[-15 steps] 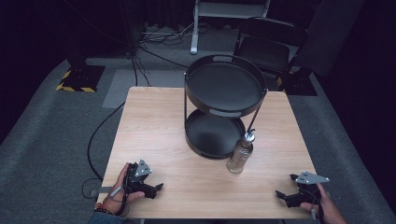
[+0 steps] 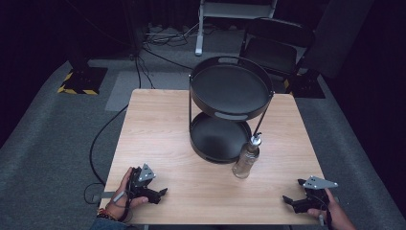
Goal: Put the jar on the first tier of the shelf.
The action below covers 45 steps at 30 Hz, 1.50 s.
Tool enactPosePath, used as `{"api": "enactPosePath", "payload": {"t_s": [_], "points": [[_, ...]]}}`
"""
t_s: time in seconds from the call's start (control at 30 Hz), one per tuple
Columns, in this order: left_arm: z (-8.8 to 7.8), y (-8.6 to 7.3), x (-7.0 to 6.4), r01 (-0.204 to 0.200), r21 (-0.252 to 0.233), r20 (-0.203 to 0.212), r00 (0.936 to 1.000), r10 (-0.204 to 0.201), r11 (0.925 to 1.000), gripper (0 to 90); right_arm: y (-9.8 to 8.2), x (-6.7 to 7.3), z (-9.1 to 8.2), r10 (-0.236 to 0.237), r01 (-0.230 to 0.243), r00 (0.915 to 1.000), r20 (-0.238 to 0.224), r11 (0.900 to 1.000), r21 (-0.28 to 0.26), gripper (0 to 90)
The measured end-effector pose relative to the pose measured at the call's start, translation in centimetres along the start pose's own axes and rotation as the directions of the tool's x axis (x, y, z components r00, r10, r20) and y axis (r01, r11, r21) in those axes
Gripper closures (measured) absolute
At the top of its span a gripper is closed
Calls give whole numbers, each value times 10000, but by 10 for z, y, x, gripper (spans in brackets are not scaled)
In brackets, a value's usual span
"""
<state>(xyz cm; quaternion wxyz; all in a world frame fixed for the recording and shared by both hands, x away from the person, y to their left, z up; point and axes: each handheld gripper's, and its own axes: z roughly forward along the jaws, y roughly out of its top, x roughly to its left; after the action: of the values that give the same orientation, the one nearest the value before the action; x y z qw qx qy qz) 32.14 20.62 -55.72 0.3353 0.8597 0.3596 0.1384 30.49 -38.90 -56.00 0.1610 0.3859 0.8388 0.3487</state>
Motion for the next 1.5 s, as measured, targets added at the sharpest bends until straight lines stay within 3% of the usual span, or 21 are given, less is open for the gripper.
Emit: {"api": "enactPosePath", "payload": {"t_s": [0.3, 0.43, 1.5], "points": [[0, 0, 0, -5, -4, 0, 10000, 5, 10000, 2, 4, 0, -1, -124, 126, 9999, -45, 9990, 430, 4], [0, 0, 0, -5, -3, 1, 10000, 5, 10000, 2, 7, 2, -3, -391, 386, 9992, 88, 9977, 555, 26], [0, 0, 0, 5, -7, 4, 10000, -5, 10000, 2, 45, 17, -10, -1158, 1153, 9932, 92, 9922, 468, 26]]}}
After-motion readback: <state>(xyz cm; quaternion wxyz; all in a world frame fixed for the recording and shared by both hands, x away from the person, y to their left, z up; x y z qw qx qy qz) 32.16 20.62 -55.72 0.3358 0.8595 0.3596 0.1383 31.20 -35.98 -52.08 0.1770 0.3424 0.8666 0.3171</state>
